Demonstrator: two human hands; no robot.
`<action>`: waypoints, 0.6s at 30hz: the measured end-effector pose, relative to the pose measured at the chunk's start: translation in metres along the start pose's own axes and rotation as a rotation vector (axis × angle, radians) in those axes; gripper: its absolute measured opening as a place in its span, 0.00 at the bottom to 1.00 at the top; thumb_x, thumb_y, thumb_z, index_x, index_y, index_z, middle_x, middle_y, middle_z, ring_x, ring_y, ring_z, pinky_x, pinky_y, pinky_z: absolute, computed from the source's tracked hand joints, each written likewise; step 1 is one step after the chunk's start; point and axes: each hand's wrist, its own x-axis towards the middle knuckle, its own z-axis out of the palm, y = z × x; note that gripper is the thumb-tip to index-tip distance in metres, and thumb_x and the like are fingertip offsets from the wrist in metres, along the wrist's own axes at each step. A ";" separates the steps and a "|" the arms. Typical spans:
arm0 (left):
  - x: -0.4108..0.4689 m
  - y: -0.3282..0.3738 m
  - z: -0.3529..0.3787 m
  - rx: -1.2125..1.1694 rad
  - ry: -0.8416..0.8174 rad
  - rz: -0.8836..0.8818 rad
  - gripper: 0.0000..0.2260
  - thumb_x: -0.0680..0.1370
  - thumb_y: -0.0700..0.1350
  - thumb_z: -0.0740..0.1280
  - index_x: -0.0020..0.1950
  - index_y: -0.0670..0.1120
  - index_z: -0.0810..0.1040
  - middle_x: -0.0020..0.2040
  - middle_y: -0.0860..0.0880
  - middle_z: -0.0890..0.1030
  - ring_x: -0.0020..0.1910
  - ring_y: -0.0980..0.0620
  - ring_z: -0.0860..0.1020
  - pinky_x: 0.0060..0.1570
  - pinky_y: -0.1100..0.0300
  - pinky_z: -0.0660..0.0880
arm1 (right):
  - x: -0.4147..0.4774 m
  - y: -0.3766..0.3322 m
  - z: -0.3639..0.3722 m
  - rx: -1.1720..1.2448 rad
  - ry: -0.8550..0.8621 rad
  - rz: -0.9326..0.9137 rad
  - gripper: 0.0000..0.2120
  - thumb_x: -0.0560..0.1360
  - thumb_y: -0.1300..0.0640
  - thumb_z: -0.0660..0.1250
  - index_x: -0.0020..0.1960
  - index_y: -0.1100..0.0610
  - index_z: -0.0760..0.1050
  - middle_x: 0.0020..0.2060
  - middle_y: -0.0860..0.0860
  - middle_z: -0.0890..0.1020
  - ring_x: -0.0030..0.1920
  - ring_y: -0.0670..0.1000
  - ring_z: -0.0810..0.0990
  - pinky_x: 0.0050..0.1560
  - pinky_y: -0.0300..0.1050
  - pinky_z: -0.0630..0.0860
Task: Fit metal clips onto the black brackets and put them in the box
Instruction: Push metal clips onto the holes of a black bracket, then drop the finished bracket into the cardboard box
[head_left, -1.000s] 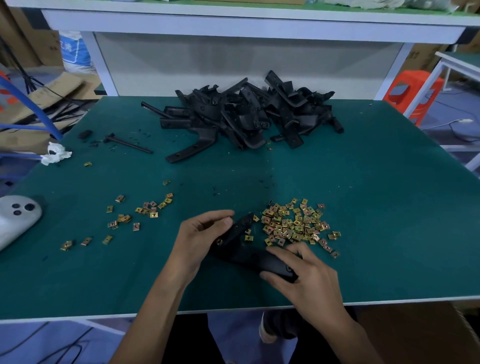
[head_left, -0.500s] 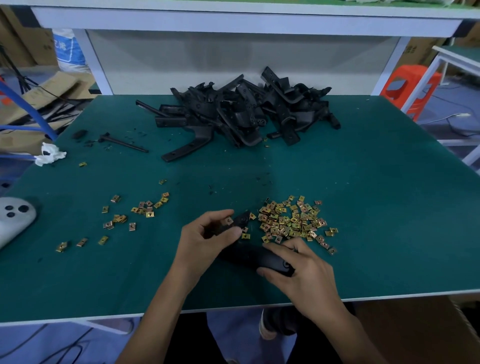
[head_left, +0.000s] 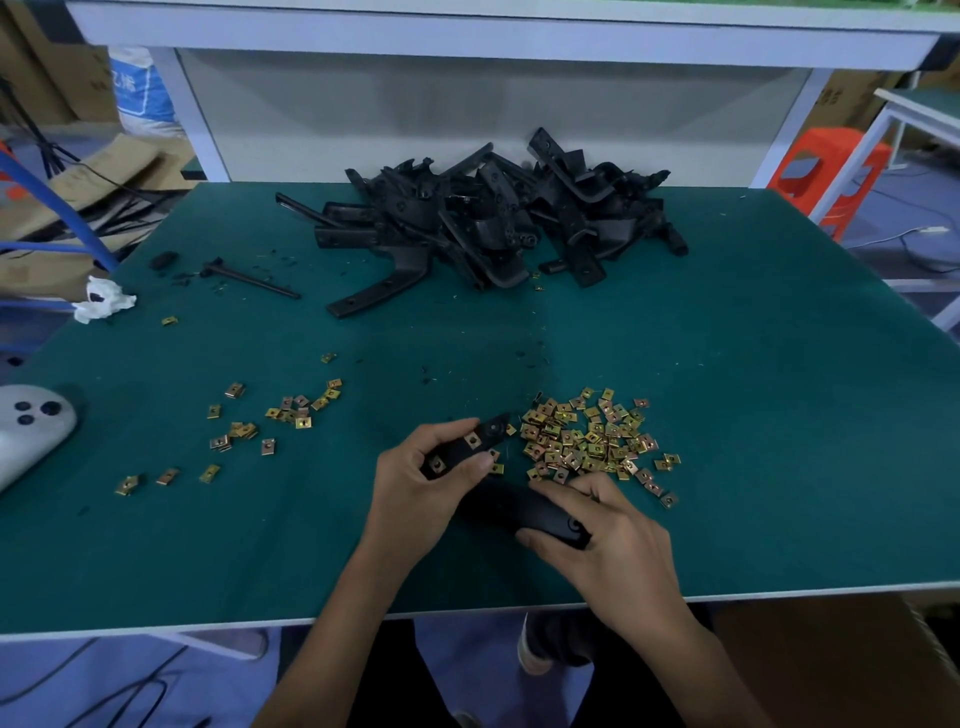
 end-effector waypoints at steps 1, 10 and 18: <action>0.000 -0.001 0.000 0.002 -0.002 0.007 0.14 0.72 0.40 0.78 0.54 0.54 0.84 0.48 0.52 0.86 0.46 0.57 0.83 0.45 0.66 0.77 | 0.000 0.000 0.000 -0.001 -0.001 0.000 0.28 0.69 0.27 0.63 0.66 0.34 0.75 0.50 0.37 0.75 0.44 0.40 0.80 0.40 0.45 0.77; 0.001 -0.007 -0.006 0.056 0.004 0.026 0.15 0.71 0.46 0.79 0.55 0.60 0.84 0.49 0.55 0.85 0.47 0.59 0.83 0.45 0.69 0.76 | -0.002 -0.005 -0.002 -0.059 0.046 -0.045 0.24 0.71 0.29 0.63 0.64 0.37 0.78 0.49 0.39 0.75 0.42 0.44 0.80 0.36 0.46 0.77; 0.007 -0.016 -0.008 0.128 0.036 0.080 0.12 0.72 0.46 0.77 0.50 0.60 0.83 0.48 0.56 0.85 0.46 0.58 0.81 0.47 0.69 0.76 | -0.006 -0.006 -0.006 -0.086 0.036 -0.085 0.27 0.73 0.34 0.67 0.68 0.44 0.77 0.51 0.41 0.79 0.48 0.45 0.80 0.42 0.41 0.74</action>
